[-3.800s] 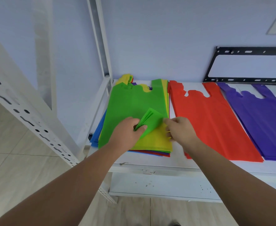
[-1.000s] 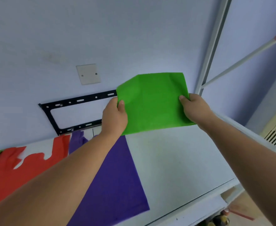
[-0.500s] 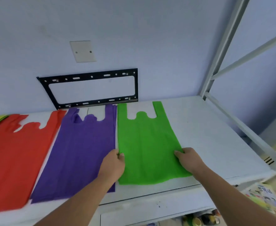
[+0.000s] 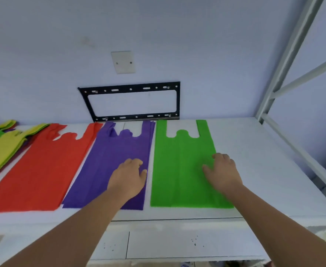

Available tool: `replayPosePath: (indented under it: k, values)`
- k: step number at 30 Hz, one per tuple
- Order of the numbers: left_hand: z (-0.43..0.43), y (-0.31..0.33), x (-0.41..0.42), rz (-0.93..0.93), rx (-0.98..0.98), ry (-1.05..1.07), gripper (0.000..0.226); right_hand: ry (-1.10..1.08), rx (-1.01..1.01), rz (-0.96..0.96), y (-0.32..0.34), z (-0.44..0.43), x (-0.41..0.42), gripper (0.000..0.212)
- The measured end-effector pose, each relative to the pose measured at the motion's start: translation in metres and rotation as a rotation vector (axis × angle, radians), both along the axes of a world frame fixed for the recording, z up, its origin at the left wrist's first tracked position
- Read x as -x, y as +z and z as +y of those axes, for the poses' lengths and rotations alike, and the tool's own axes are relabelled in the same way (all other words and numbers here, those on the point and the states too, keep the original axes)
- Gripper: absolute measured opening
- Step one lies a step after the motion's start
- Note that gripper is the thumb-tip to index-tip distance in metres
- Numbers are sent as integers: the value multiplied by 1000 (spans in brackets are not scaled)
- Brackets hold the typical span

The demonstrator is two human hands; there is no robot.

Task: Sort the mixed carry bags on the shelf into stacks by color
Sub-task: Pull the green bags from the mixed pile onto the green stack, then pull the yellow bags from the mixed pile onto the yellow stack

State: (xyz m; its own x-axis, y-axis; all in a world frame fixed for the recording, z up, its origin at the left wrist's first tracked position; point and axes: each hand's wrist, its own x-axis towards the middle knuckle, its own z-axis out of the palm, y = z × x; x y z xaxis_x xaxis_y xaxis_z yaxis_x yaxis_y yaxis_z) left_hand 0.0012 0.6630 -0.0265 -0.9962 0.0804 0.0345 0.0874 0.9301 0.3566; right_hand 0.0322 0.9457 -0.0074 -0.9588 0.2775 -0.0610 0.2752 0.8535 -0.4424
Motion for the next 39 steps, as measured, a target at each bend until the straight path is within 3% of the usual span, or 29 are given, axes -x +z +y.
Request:
replayPosePath:
  k: [6,17,27,32,36,39]
  values:
    - [-90,17,-45,-40,168,127,51,383,-5,14,8,-103,22,66]
    - [-294,22,-159,-46,159,461,54,796,37,51,15,-341,-2,63]
    - [-470,12,-189,-75,133,485,54,831,63,30,1,-533,-27,60]
    - [-506,8,-159,-114,99,408,55,793,43,1,-3,-572,-15,60]
    - [-521,6,-121,-95,82,344,60,800,24,12,-8,-591,16,41]
    - [-531,6,-97,-93,57,309,64,847,29,1,-11,-607,39,49]
